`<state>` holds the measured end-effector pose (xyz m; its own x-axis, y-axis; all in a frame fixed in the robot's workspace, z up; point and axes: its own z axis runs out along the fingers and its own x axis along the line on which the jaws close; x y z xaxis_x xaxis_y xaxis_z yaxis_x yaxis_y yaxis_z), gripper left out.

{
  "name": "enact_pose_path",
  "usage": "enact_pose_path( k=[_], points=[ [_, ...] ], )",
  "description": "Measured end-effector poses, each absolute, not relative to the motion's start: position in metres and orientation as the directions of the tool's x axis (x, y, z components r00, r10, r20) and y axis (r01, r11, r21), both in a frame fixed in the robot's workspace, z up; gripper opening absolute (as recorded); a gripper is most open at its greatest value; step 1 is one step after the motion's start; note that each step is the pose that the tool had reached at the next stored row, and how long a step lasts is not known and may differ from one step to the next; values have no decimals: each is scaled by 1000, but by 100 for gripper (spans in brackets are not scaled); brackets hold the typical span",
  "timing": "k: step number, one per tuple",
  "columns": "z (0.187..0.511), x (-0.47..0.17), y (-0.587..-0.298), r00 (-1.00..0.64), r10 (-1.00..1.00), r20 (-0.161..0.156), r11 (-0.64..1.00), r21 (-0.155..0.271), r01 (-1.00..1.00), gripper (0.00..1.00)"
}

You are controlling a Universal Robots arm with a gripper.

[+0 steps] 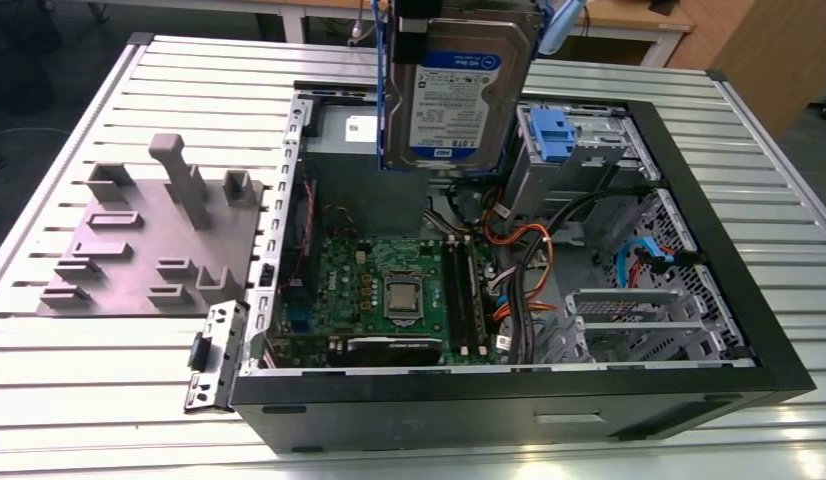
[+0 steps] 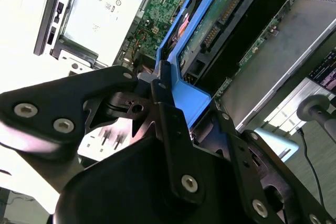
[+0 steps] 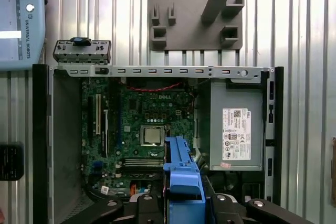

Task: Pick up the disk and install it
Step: 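Insert the disk into the insertion slot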

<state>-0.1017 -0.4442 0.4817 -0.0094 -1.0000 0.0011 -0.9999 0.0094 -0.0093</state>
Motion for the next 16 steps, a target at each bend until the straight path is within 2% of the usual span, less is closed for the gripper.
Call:
enact_pose_path(
  k=[16],
  points=[
    [482,-102,-448,-9,-1000,1,9,-9,-1000,36]
  ],
)
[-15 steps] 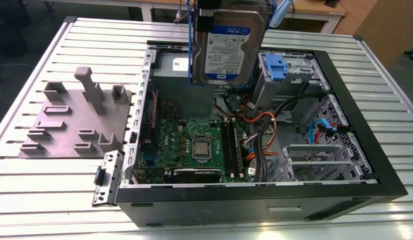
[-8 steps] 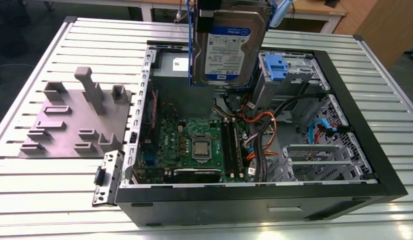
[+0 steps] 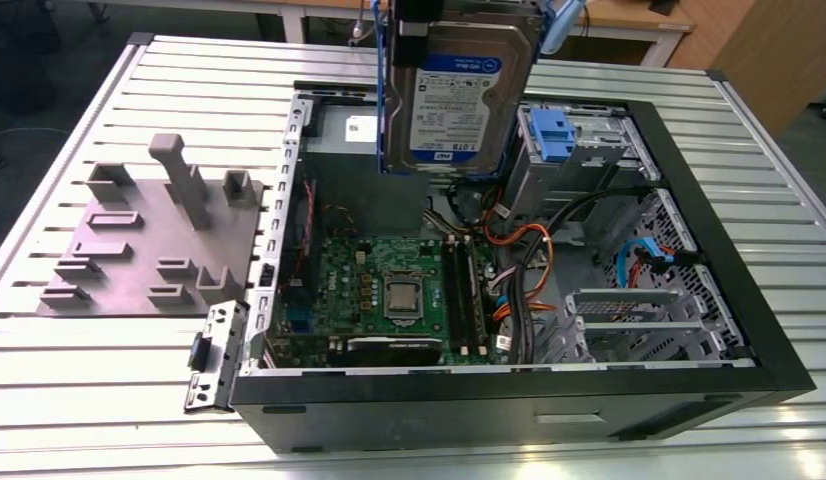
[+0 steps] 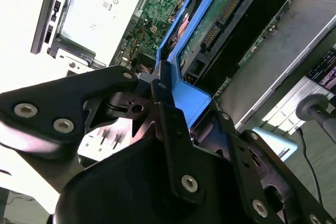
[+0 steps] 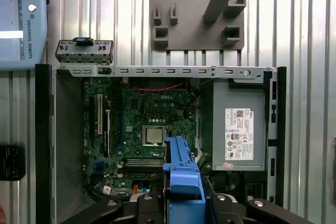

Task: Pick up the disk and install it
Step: 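Insert the disk into the insertion slot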

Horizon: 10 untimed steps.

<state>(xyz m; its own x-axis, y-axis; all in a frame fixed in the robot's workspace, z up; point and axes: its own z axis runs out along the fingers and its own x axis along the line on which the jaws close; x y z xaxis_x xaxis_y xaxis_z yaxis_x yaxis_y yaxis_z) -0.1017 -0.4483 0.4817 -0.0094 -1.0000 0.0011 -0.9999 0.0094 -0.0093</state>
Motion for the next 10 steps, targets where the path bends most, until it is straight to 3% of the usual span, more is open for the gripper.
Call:
enact_pose_path(
  k=[10],
  points=[
    [482,-102,-450,-9,-1000,1,9,-9,-1000,36]
  ],
)
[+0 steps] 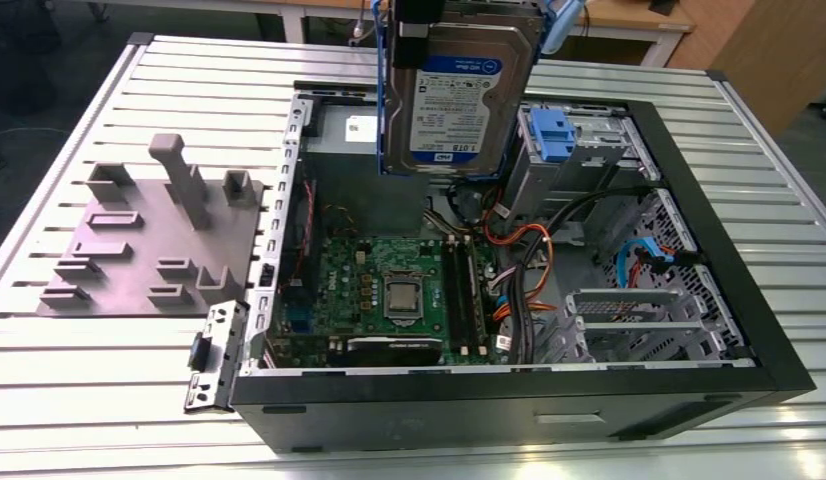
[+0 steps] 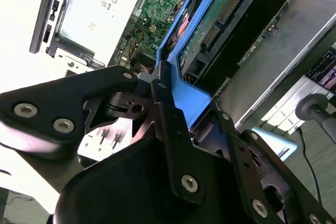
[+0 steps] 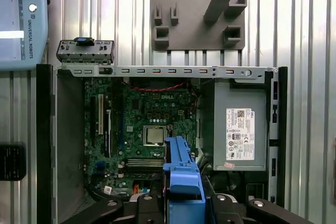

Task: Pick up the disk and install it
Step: 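Insert the disk into the insertion slot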

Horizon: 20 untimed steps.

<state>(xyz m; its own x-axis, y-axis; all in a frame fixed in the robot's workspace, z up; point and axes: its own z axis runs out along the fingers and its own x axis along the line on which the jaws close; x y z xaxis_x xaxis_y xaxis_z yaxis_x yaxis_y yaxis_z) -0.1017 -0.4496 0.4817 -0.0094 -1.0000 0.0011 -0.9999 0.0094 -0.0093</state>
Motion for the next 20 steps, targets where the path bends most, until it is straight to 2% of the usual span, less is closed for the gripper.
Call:
enact_pose_path(
  k=[9,20],
  points=[
    [482,-102,-453,-9,-1000,1,9,-9,-1000,36],
    [482,-102,-477,-9,-1000,1,9,-9,-1000,36]
  ],
)
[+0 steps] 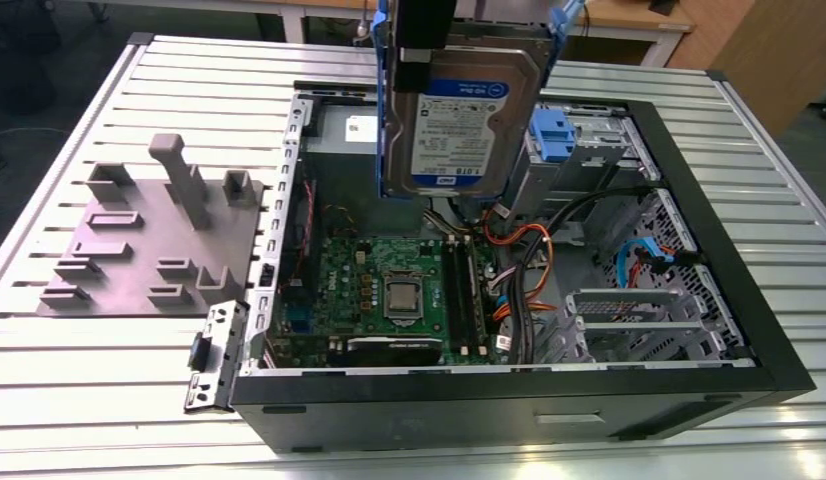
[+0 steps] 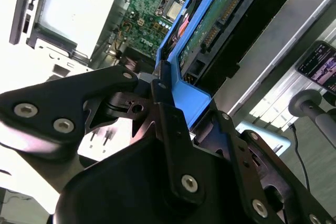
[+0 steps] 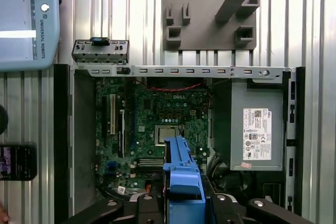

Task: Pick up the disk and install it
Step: 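Insert the disk into the insertion slot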

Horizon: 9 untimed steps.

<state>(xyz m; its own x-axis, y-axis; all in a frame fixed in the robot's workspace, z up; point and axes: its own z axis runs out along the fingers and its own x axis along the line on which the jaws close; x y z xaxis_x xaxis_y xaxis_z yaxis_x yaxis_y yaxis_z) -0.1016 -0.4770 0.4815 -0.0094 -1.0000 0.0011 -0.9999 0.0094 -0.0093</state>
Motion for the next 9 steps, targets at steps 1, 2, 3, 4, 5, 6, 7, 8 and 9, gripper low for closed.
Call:
enact_pose_path(
  k=[1,2,3,4,5,6,7,8,9],
  points=[
    [481,-101,-478,-9,-1000,1,9,-9,-1000,36],
    [481,-101,-479,-9,-1000,1,9,-9,-1000,36],
    [481,-100,-479,-9,-1000,1,9,-9,-1000,36],
    [481,-99,-479,-9,-1000,1,9,-9,-1000,36],
    [481,-97,-479,-10,-1000,1,10,-9,-1000,36],
    [481,-95,-479,-9,-1000,1,9,-9,-1000,36],
    [481,-92,-480,-9,-1000,1,9,-9,-1000,36],
    [480,-91,-480,-9,-1000,1,9,-9,-1000,36],
    [480,-89,-480,-9,-1000,1,9,-9,-1000,36]
  ],
)
